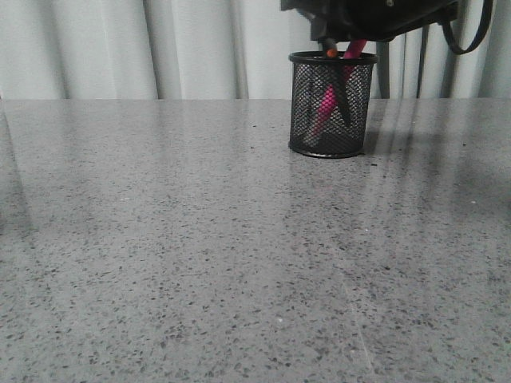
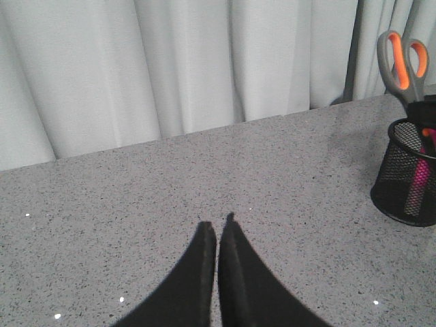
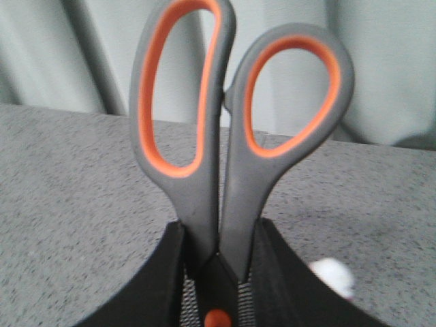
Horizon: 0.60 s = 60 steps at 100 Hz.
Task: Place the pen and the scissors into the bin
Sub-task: 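Lower the scissors blades-first into the cup and open the right gripper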
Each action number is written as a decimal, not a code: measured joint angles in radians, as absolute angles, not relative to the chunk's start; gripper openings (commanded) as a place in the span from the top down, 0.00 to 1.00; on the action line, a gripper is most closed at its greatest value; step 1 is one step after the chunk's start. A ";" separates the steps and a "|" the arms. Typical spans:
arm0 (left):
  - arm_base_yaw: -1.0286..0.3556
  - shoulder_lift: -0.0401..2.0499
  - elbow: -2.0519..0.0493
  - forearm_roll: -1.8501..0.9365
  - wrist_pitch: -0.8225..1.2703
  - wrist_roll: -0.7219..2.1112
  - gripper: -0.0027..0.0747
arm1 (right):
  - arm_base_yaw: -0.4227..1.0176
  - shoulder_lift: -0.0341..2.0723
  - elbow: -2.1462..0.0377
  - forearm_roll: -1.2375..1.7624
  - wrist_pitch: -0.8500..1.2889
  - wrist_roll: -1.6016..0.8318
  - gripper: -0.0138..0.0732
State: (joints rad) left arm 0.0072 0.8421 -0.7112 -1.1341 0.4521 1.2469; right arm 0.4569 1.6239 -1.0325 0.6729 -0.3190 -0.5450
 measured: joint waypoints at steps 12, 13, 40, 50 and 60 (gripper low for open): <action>0.007 0.842 -0.711 -1.134 0.452 1.247 0.99 | 0.468 1.624 -1.033 0.640 -0.307 -0.545 0.93; 0.007 0.842 -0.711 -1.134 0.452 1.247 0.99 | 0.468 1.624 -1.032 0.637 -0.304 -0.545 0.93; 0.007 0.842 -0.711 -1.134 0.451 1.249 0.99 | 0.470 1.624 -1.030 0.632 -0.301 -0.545 0.93; 0.007 0.842 -0.711 -1.134 0.450 1.249 0.99 | 0.470 1.624 -1.030 0.629 -0.297 -0.545 0.93; 0.007 0.842 -0.711 -1.134 0.450 1.249 0.99 | 0.470 1.624 -1.030 0.627 -0.295 -0.545 0.93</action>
